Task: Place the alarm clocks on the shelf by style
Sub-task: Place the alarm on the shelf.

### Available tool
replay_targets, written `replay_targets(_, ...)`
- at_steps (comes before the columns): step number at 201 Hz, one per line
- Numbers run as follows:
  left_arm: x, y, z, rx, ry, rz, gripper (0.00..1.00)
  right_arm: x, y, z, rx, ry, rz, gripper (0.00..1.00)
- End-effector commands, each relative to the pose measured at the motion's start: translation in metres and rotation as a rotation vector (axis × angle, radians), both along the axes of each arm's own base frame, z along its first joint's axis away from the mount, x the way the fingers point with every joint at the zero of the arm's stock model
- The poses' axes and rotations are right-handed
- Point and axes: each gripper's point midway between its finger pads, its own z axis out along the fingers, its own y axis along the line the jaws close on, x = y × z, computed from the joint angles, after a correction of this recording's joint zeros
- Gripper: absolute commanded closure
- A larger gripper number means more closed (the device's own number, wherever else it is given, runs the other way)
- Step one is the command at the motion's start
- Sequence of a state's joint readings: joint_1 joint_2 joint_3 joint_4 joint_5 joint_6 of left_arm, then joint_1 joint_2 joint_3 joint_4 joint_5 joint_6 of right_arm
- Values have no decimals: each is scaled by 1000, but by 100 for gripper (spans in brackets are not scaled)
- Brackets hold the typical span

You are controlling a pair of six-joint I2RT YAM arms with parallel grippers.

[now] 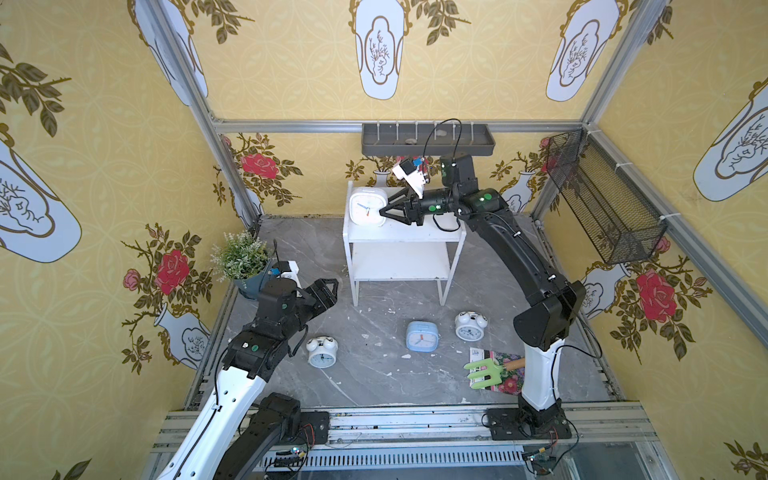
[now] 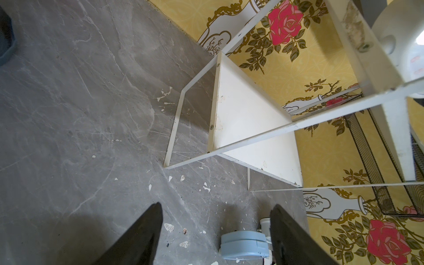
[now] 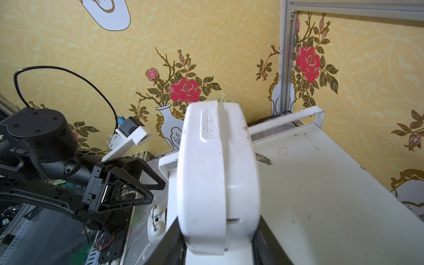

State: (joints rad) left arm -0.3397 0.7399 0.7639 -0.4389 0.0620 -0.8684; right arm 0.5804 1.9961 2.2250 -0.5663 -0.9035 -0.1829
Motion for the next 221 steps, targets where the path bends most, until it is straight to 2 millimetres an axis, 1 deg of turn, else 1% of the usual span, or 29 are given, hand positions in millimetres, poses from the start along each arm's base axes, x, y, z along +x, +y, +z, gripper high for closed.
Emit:
replay_targets(1,3,-3,7,-5,-37,-18,22,4,-3,2,-3,-29,-27,54)
replay_targets(20,4,-3,7,-4,-40,-18,22,5,-3,3,-5,-35,-33,50)
replay_targets(39,4,-4,7,-5,-40,-20,22,6,-4,3,-7,-40,-43,41)
replay_targets(97,5,-6,10,-9,-53,-32,22,8,-7,6,-10,-56,-60,40)
replay_targets(121,6,-7,10,-8,-55,-36,22,3,-8,7,-14,-56,-54,38)
replay_targets(132,6,-7,9,-8,-54,-37,22,0,-9,8,-16,-59,-55,35)
replay_targets(150,5,-9,8,-18,-51,-46,21,-4,-15,12,-20,-79,-86,31)
replay_targets(154,5,-9,8,-20,-50,-47,21,-6,-18,14,-20,-86,-99,31)
replay_targets(157,5,-10,7,-22,-48,-47,21,-7,-20,19,-13,-100,-111,30)
replay_targets(160,4,-10,7,-24,-47,-49,21,-7,-22,15,-21,-94,-124,29)
replay_targets(166,4,-10,5,-24,-42,-49,20,-9,-27,19,-15,-112,-149,27)
replay_targets(179,2,-9,2,-22,-36,-48,20,-16,-40,30,-10,-137,-211,24)
replay_targets(190,2,-8,-2,-18,-28,-43,21,-23,-50,36,-18,-148,-253,24)
replay_targets(199,1,-7,-5,-10,-22,-43,21,-34,-58,44,-22,-161,-282,23)
replay_targets(208,0,-5,-10,-1,-5,-35,21,-47,-64,46,-32,-175,-314,23)
replay_targets(221,-2,-3,-15,3,5,-27,21,-73,-66,46,-62,-192,-341,23)
